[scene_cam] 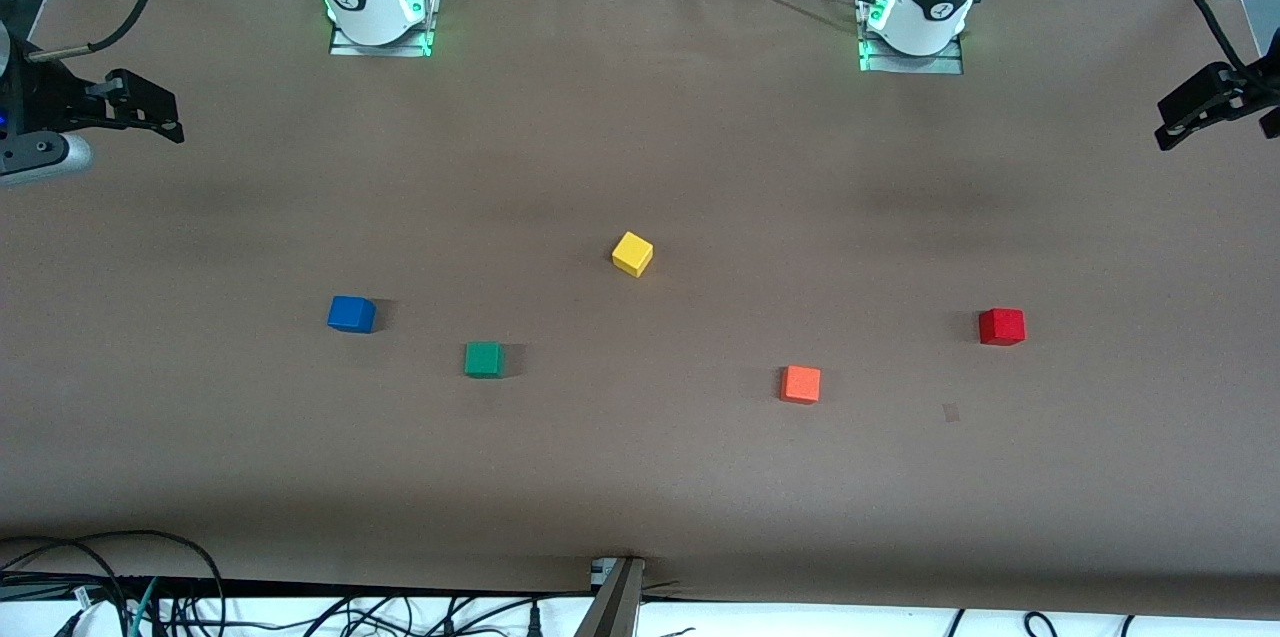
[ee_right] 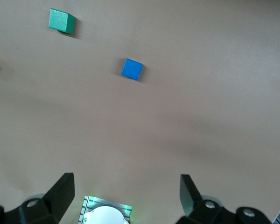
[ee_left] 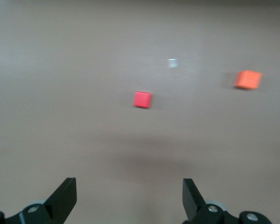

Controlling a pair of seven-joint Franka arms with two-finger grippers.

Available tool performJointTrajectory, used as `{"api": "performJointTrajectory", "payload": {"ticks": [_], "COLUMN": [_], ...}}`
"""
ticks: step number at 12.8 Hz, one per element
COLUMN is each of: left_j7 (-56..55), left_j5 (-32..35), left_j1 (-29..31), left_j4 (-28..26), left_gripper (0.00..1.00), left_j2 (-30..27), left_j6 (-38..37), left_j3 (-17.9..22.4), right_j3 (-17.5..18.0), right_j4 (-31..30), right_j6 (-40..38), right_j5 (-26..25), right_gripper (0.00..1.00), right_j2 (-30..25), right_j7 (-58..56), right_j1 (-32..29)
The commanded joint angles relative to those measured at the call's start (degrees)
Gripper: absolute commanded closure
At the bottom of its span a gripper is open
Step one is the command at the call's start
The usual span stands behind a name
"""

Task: Pass red block to right arm, stack on blue

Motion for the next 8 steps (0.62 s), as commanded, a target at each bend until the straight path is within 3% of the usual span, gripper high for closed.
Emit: {"api": "performJointTrajectory", "payload": {"ticks": [1, 4, 8], "left_j7": [1.24, 10.77, 28.96], "left_j5": [8.19, 12.32, 14.98], "left_j1": [-0.40, 0.57, 6.53], "left_j4": [0.67, 1.10, 1.55], "left_gripper": [0.00, 0.00, 0.00], "left_j2": [0.76, 1.02, 3.65], "left_j6": [-2.44, -2.36, 0.96], "left_j3": [-2.03, -0.98, -0.98], "right_j3": [0.17, 0.09, 0.09], "right_j4": [-0.94, -0.94, -0.86], "right_j6": [0.78, 0.69, 1.04], "right_j5": [-0.92, -1.01, -0.84], "right_gripper": [0.00, 0.00, 0.00], "right_j2": [-0.64, -0.64, -0.12], "right_j7": [0.12, 0.12, 0.21], "right_j1": [-0.17, -0.17, -0.08]}}
